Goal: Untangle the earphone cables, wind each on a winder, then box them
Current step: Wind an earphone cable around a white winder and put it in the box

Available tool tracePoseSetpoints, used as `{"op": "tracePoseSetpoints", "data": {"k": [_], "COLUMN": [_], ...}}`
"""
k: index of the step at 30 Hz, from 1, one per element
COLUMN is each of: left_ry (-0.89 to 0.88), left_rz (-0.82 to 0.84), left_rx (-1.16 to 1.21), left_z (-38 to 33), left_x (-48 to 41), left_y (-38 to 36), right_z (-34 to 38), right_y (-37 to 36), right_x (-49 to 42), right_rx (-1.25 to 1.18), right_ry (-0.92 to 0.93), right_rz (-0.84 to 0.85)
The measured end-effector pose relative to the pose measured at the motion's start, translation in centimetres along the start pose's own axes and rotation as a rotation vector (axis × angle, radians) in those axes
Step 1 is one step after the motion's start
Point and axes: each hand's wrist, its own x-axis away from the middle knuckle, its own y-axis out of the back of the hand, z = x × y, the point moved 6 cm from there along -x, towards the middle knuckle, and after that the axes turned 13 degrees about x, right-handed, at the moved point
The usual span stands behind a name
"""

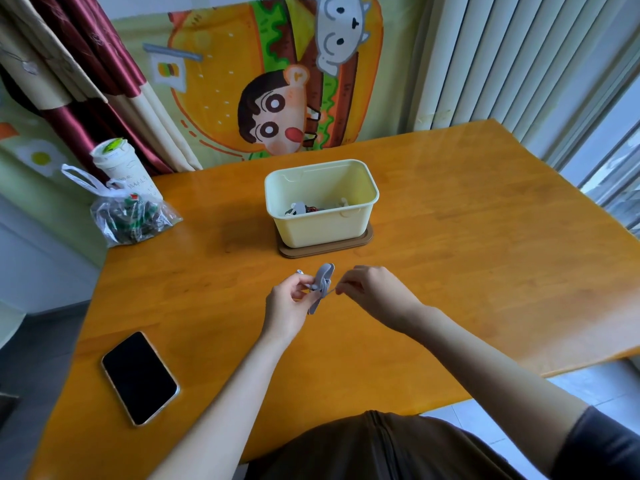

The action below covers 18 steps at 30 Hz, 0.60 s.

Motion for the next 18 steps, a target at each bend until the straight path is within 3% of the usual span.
{"op": "tracePoseSetpoints", "data": {"k": [5, 12, 18], "left_ry": [0.017, 0.115, 0.238], "left_rz": [0.176, 0.282, 0.416], "left_rx": [-0.039, 0.027, 0.223], "left_z": [0.1, -0.6, -0.7], "left_x": [0.4, 0.7, 1.4], "left_y": [-1.5, -1.4, -1.0], "right_z": [-1.4, -1.3, -2.0], "right_y": [1.3, 1.8, 2.2], "right_x": [-0.4, -0.3, -0.7], "right_rx": [-0.011, -0.039, -0.175], "right_ry": [-0.045, -0.002, -0.073], "right_rz": [-0.043, -0.153, -0.215]}}
